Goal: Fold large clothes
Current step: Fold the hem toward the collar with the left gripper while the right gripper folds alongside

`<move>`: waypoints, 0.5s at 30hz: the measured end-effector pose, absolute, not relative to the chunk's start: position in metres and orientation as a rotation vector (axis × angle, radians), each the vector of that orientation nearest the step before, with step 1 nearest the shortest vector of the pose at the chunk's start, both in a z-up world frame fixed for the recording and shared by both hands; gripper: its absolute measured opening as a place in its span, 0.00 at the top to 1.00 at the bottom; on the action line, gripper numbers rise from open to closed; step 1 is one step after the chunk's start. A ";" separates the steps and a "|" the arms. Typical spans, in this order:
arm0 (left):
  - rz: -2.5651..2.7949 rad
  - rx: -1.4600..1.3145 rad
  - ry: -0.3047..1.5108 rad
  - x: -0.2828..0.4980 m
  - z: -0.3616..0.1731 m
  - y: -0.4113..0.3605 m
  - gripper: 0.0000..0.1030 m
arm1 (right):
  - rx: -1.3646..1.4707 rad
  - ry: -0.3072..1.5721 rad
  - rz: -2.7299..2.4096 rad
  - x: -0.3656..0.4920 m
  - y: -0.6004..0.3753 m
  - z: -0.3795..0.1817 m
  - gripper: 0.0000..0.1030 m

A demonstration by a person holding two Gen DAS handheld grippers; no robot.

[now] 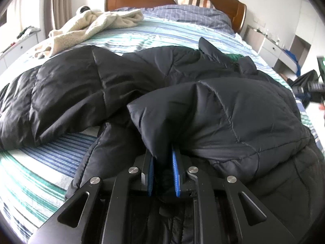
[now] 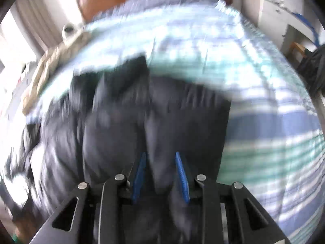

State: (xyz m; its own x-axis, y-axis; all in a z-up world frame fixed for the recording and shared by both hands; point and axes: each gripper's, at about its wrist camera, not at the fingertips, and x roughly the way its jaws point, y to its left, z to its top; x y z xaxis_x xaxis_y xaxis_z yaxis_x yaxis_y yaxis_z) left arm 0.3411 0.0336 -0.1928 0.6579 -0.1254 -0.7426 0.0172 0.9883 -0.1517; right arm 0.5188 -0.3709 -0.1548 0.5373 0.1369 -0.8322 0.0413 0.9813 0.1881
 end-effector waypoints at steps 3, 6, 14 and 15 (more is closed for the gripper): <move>-0.072 -0.113 0.847 0.342 -0.194 0.029 0.85 | 0.258 1.039 -0.004 0.533 -0.380 -0.188 0.71; -0.074 -0.090 0.842 0.342 -0.196 0.024 0.85 | 0.297 1.102 -0.031 0.529 -0.381 -0.233 0.72; -0.073 -0.081 0.841 0.344 -0.199 0.022 0.84 | 0.258 0.992 0.031 0.476 -0.361 -0.181 0.68; -0.074 -0.082 0.841 0.344 -0.199 0.022 0.84 | 0.257 0.971 0.055 0.455 -0.355 -0.172 0.68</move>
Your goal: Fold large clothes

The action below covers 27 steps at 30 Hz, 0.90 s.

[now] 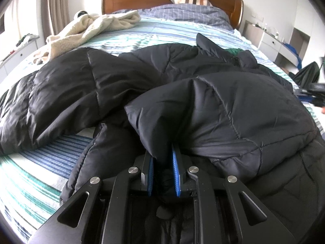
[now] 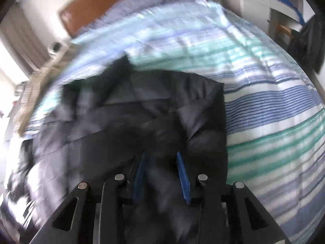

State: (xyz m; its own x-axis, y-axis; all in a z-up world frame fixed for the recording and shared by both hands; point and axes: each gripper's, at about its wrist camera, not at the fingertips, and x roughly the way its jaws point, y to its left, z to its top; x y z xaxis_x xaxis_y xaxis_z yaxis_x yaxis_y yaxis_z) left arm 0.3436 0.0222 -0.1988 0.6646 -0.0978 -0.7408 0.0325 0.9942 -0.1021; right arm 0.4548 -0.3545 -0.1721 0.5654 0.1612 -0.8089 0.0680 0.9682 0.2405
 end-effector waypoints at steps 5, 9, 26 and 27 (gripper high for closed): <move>-0.071 -0.069 0.845 0.344 -0.199 0.021 0.84 | 0.290 1.096 0.093 0.415 -0.335 -0.208 0.69; -0.059 -0.037 0.851 0.345 -0.198 0.016 0.84 | 0.320 1.080 0.085 0.418 -0.336 -0.238 0.72; 0.099 0.002 0.879 0.275 -0.132 0.120 0.00 | 0.310 0.890 0.107 0.251 -0.325 -0.159 0.23; 0.144 -0.068 0.893 0.276 -0.134 0.148 0.01 | 0.302 0.882 0.106 0.243 -0.320 -0.156 0.23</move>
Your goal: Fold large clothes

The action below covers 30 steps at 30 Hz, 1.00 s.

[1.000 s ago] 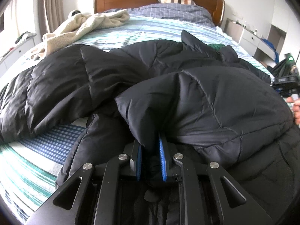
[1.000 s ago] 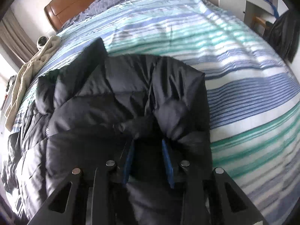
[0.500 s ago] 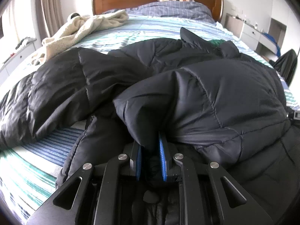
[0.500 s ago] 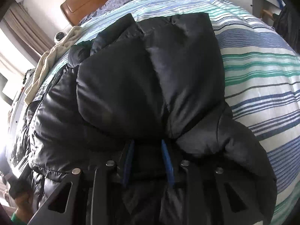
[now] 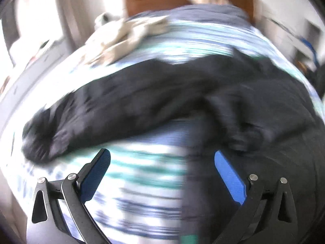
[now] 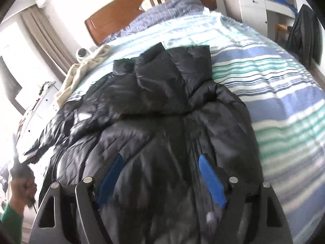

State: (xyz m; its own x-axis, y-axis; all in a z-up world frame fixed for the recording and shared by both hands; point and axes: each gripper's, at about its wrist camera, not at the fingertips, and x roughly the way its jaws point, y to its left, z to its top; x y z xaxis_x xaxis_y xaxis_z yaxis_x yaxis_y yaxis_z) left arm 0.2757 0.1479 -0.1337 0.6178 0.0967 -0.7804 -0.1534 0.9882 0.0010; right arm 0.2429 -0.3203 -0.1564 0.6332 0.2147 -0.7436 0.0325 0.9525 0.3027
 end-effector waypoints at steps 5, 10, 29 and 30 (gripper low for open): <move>0.297 -0.559 0.919 0.274 -0.162 0.272 0.02 | 0.246 0.888 0.106 0.211 -0.306 -0.153 0.23; 0.429 -0.845 0.838 0.283 -0.191 0.336 0.10 | 0.249 0.890 0.162 0.195 -0.283 -0.152 0.23; -0.086 0.455 0.287 0.313 0.010 -0.040 0.97 | 0.339 0.837 0.132 0.155 -0.293 -0.151 0.23; -0.134 0.514 0.290 0.310 -0.001 -0.064 0.96 | 0.345 0.829 0.124 0.153 -0.296 -0.150 0.23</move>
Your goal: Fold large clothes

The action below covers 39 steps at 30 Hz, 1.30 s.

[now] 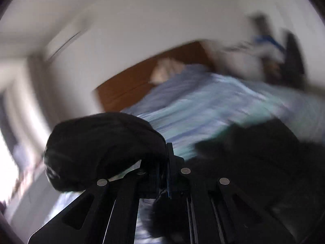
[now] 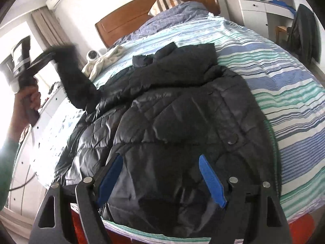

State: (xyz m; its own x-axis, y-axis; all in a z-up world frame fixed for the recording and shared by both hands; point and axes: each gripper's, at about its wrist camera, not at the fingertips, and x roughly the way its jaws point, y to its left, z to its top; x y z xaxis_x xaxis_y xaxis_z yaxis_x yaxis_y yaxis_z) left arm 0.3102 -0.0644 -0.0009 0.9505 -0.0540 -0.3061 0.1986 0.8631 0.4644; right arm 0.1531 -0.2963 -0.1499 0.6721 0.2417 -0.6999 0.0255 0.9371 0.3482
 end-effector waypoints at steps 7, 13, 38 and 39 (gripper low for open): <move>-0.409 0.833 0.546 0.289 -0.134 -0.189 0.61 | 0.370 0.816 0.033 0.136 -0.333 -0.149 0.23; -0.420 0.794 0.501 0.236 -0.134 -0.166 0.19 | 0.332 0.790 0.001 0.157 -0.359 -0.142 0.23; -0.101 0.172 0.795 0.227 -0.113 0.040 0.12 | 0.267 0.998 -0.106 0.407 -0.367 -0.182 0.51; -0.105 0.141 0.796 0.239 -0.107 0.044 0.12 | 0.247 0.955 -0.109 0.398 -0.366 -0.174 0.50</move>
